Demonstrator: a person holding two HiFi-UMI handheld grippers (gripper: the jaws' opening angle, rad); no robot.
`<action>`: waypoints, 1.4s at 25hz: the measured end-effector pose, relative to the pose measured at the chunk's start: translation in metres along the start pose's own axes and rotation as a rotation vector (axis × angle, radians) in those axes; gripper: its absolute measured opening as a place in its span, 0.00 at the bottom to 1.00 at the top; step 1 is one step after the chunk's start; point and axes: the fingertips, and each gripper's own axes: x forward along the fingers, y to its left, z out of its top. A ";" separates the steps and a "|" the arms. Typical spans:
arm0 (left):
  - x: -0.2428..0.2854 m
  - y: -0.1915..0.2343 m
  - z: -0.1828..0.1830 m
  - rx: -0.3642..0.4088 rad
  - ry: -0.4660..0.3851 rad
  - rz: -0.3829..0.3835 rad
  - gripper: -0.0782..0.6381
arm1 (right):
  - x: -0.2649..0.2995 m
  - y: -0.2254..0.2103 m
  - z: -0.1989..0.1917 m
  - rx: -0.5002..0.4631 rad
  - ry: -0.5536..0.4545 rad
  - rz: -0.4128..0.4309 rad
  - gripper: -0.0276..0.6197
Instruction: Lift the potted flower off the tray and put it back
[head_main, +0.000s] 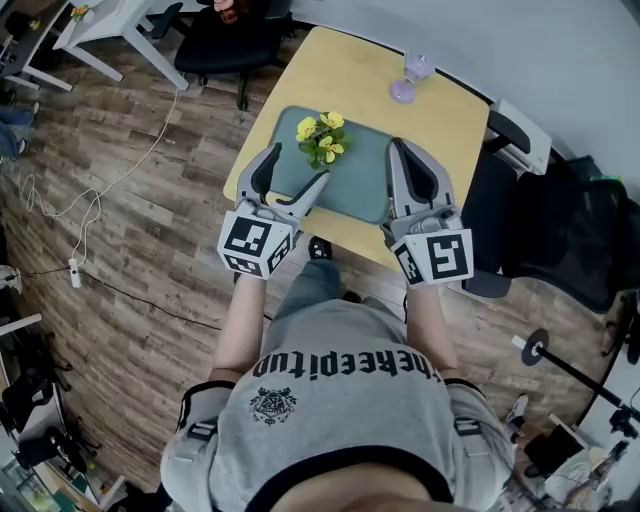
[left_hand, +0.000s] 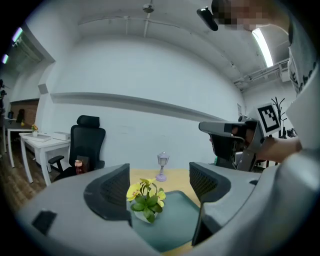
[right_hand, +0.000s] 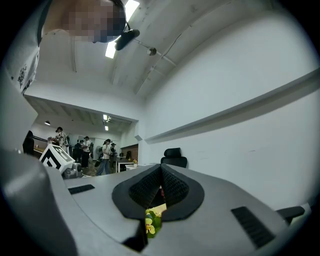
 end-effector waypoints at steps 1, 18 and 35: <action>0.004 0.002 -0.010 -0.001 0.022 -0.007 0.60 | 0.002 0.000 -0.004 0.000 0.010 -0.001 0.05; 0.059 0.039 -0.159 0.028 0.376 -0.049 0.60 | 0.008 -0.024 -0.041 -0.010 0.124 -0.076 0.05; 0.118 0.049 -0.201 0.137 0.454 -0.137 0.62 | 0.011 -0.063 -0.057 -0.016 0.180 -0.184 0.05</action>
